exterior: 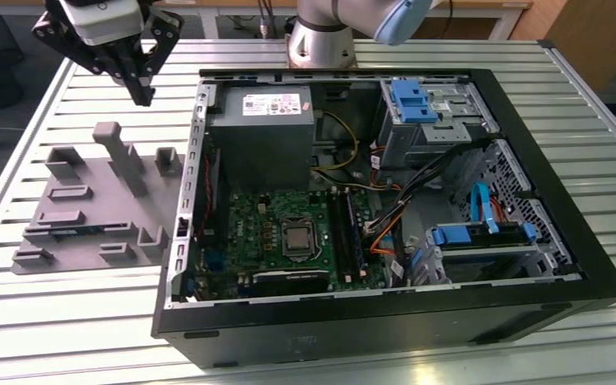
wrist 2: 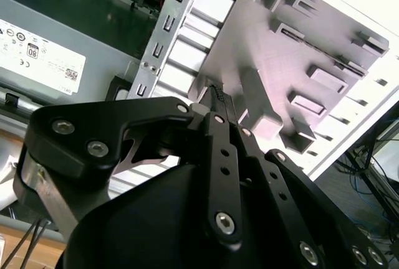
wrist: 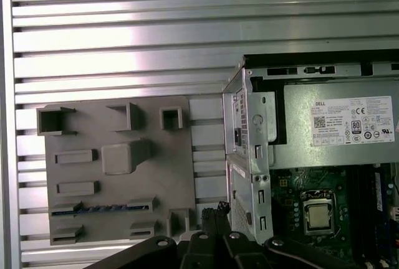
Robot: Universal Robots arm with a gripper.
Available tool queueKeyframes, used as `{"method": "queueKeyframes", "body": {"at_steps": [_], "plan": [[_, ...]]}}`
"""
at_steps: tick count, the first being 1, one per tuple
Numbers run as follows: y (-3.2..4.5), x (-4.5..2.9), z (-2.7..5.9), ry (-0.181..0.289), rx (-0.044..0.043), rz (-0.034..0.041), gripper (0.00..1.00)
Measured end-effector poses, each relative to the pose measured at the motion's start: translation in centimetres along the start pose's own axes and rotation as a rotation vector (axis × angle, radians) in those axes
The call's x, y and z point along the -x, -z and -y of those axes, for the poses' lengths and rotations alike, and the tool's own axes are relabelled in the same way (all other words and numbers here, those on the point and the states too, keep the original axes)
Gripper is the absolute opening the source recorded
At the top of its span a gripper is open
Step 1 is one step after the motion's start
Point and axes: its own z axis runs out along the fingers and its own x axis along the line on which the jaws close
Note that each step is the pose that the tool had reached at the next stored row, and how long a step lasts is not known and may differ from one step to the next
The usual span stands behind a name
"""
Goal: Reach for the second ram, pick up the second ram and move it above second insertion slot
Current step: 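Reach for the second ram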
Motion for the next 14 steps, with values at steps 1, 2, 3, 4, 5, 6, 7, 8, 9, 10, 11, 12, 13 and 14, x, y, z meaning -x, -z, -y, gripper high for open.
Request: {"method": "queueKeyframes", "body": {"at_steps": [1,2,3,4,5,6,7,8,9,10,11,12,13,14], "plan": [[0.00,-0.25,0.02,0.000,0.0000,0.0001,0.11],[0.01,-0.53,0.04,0.000,0.0000,0.0001,0.11],[0.02,-0.83,0.06,0.000,0.0000,0.0000,0.11],[0.02,-1.08,0.08,0.000,-0.0001,0.0000,0.11],[0.00,-1.28,0.12,0.000,0.0000,0.0000,0.11],[-0.03,-1.44,0.17,0.000,0.0000,0.0000,0.11],[-0.06,-1.55,0.25,0.000,0.0000,0.0000,0.11],[-0.08,-1.65,0.36,0.000,0.0001,0.0001,0.11],[-0.10,-1.74,0.50,0.000,0.0001,0.0000,0.11],[-0.10,-1.80,0.59,0.000,0.0000,-0.0001,0.11],[-0.10,-1.81,0.62,0.000,0.0000,0.0000,0.11],[-0.10,-1.80,0.62,0.000,0.0000,0.0000,0.11],[-0.10,-1.80,0.63,0.000,0.0000,0.0000,0.11],[-0.10,-1.80,0.64,0.000,0.0000,0.0000,0.11]]}}
